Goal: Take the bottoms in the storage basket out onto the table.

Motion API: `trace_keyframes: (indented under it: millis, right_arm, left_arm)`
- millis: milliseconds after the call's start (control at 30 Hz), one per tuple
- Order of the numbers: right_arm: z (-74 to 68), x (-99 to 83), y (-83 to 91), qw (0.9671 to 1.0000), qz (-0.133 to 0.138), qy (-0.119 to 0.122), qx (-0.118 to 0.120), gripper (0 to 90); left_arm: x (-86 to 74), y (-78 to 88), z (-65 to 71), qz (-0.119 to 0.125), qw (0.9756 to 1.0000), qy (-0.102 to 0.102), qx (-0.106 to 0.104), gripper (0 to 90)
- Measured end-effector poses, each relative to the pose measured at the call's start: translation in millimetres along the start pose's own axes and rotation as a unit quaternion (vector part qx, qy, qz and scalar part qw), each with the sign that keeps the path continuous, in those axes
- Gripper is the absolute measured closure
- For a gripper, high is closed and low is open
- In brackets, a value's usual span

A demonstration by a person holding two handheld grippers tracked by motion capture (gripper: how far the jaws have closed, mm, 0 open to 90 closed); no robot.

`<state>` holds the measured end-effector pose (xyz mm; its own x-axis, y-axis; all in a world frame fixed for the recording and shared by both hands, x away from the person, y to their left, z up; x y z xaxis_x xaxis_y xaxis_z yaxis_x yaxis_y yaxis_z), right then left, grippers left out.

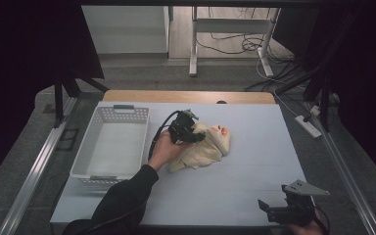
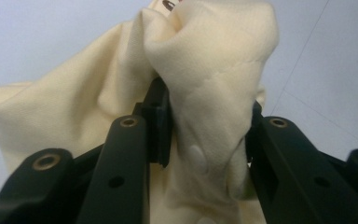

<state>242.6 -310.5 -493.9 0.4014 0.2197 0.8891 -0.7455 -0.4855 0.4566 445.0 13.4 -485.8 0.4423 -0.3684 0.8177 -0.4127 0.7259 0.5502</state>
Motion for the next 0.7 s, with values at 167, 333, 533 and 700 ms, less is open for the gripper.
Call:
trace_keyframes:
  millis: [167,333,533,700]
  right_arm:
    - [-0.1,0.0,0.0,1.0000,0.000,0.000,0.000,0.5]
    - [-0.1,0.0,0.0,1.0000,0.000,0.000,0.000,0.5]
    - [-0.1,0.0,0.0,1.0000,-0.001,0.001,0.000,0.5]
    - [-0.2,0.0,0.0,1.0000,-0.001,0.001,0.000,0.5]
  left_arm:
    - [-3.9,-2.1,-2.3,0.000,1.0000,0.004,0.001,66.2]
    - [-7.6,-4.0,-4.1,0.002,0.9999,0.010,0.002,65.7]
    - [-9.7,-5.1,-4.0,0.000,1.0000,0.006,0.006,64.4]
    - [-14.1,-10.3,-4.0,-0.013,0.9996,-0.003,0.026,52.9]
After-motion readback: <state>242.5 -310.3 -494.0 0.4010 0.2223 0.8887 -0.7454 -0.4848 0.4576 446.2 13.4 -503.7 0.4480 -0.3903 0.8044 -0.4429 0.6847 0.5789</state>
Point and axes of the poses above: each handheld gripper's, and its own axes: y roughly backward along the jaws, x roughly out of its top, z roughly to its right, the point moved 3 cm from there along -y, roughly forward along the jaws, and after that the axes turned 14 degrees about z, right-handed, at the moved point
